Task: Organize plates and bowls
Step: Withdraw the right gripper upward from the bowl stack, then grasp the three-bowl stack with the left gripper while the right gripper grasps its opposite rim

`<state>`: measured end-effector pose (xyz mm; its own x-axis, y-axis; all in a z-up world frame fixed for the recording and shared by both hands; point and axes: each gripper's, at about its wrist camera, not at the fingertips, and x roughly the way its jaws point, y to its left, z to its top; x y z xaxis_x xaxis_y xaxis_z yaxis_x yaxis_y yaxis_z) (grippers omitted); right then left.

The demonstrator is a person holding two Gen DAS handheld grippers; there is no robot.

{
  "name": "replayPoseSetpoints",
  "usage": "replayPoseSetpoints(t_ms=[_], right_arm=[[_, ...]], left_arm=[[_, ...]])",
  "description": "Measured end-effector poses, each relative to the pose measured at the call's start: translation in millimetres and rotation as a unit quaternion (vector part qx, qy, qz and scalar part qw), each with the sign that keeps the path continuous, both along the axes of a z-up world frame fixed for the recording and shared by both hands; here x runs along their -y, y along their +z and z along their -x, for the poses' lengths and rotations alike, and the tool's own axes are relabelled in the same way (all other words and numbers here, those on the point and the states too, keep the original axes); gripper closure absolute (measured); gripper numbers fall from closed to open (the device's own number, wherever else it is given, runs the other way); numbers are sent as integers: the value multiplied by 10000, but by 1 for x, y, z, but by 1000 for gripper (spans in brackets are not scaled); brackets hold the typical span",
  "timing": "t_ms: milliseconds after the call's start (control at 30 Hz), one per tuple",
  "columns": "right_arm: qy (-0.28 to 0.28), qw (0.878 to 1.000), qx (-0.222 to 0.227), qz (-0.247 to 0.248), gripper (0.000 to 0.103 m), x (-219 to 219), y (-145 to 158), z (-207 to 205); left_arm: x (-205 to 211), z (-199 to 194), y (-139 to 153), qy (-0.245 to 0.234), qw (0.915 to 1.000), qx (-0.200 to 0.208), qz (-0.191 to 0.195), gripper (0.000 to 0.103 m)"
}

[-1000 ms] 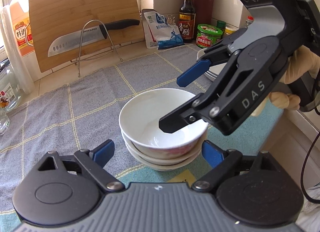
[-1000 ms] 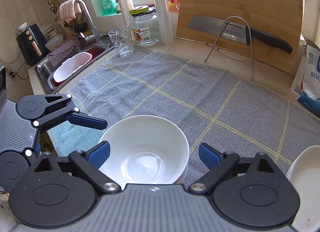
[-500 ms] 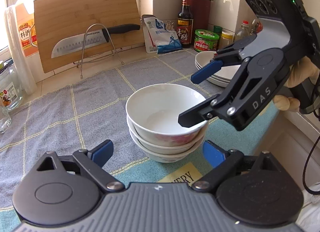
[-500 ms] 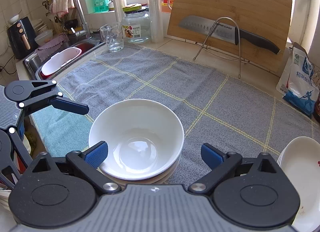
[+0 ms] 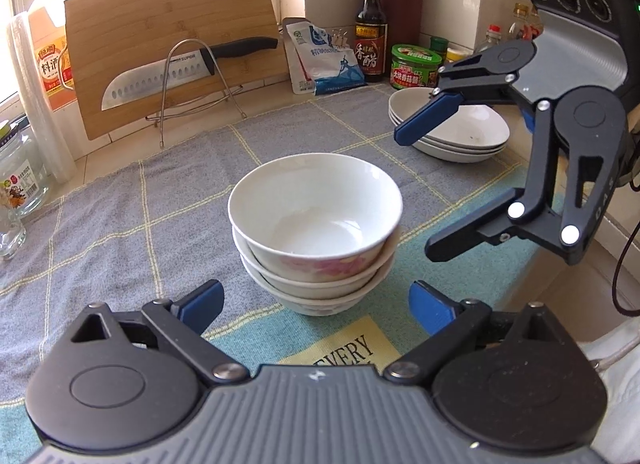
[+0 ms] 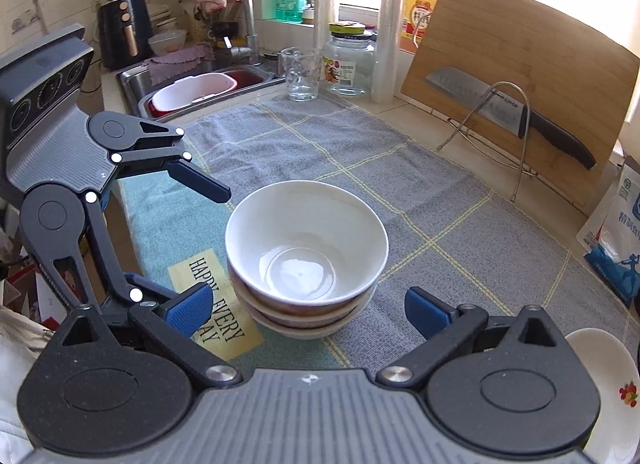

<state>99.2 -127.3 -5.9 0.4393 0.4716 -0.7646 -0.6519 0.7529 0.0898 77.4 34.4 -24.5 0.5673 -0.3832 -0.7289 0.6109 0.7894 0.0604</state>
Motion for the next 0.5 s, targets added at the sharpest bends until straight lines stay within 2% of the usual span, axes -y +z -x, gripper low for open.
replayPoseSetpoints(t_ms=[300,400,500], right_arm=[[512,9984,32,226,0,13,-25,0],[519,9982,-1,303,0,11,-34,-2],[400,9984,-43,389,0,8,-45,-6]], left_arm=[[11,3,-16,468,9979,-336,-303,4],[11,0,-19,414,9978,-344,-389,4],[11,-7,-25,144,9980,-263,-563,4]])
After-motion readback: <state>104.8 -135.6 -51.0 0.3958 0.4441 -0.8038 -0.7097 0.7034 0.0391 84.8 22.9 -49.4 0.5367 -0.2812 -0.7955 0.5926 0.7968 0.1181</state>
